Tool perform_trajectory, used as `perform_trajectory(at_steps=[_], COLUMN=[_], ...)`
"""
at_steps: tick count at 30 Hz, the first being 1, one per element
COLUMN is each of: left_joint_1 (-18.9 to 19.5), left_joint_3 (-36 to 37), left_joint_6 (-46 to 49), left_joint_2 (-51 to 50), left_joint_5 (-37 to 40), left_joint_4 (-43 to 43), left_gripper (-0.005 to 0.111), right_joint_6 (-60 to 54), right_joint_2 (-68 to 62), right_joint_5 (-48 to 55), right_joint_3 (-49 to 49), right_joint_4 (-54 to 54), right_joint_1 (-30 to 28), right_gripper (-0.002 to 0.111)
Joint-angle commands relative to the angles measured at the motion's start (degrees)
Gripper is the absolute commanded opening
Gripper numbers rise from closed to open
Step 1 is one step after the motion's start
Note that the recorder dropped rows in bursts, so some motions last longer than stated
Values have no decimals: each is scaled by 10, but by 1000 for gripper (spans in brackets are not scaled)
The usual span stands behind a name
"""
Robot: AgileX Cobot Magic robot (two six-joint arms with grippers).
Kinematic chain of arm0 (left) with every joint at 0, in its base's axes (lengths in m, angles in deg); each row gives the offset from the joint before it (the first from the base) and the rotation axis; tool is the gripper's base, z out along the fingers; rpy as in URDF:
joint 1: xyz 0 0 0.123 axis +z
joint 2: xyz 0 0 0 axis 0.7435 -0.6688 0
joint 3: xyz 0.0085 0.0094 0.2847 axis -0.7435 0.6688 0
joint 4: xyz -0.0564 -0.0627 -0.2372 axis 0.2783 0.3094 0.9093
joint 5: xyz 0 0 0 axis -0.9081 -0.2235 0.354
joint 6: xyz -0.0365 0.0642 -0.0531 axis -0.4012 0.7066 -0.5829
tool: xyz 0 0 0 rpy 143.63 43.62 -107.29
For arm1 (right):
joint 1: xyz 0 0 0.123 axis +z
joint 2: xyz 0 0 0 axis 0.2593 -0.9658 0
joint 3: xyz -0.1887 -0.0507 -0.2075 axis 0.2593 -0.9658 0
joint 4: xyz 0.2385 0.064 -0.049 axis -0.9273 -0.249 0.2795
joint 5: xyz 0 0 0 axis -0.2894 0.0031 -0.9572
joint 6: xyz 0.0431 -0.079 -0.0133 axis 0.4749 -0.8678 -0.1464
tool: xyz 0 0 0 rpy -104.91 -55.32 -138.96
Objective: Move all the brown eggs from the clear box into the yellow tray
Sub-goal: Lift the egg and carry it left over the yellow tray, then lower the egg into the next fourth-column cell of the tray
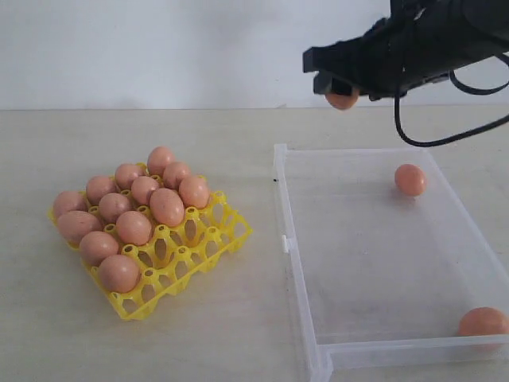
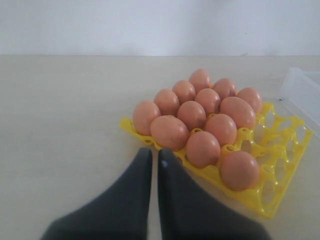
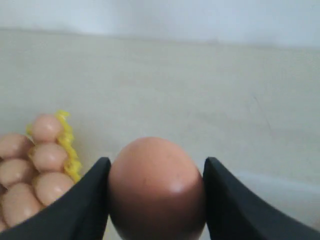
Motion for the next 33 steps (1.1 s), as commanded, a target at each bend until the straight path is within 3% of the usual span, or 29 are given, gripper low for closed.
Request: perform_trajectory(at_steps=[1,7,15,19,25,29,33], left_joint_1=[-3,-3,-3,-3,-3,-3,-3], left_joint_3=[1,1,1,1,1,1,1], left_joint_6=[-1,-1,-1,-1,-1,-1,-1], left_joint_2=[2,2,2,2,2,2,2], left_joint_5=[-2,-2,-2,-2,-2,-2,-2], left_joint_4=[2,2,2,2,2,2,2], left_gripper=[4,4,4,4,4,4,4], right_joint_6=[-46,-9,219,288,226,301,546], right_joint_2=[92,168,182,181,179,179,177], right_joint_5=[-181,-372,-509,-559,-557,-548,-570], right_joint_3=[-88,-189,-206,-206,-206,-197,-167], right_joint_4=[-7,-7,9,30,43,108,297], right_joint_1=[89,222,320,320,312,244,131], right_gripper=[1,1,1,0,0,0,0])
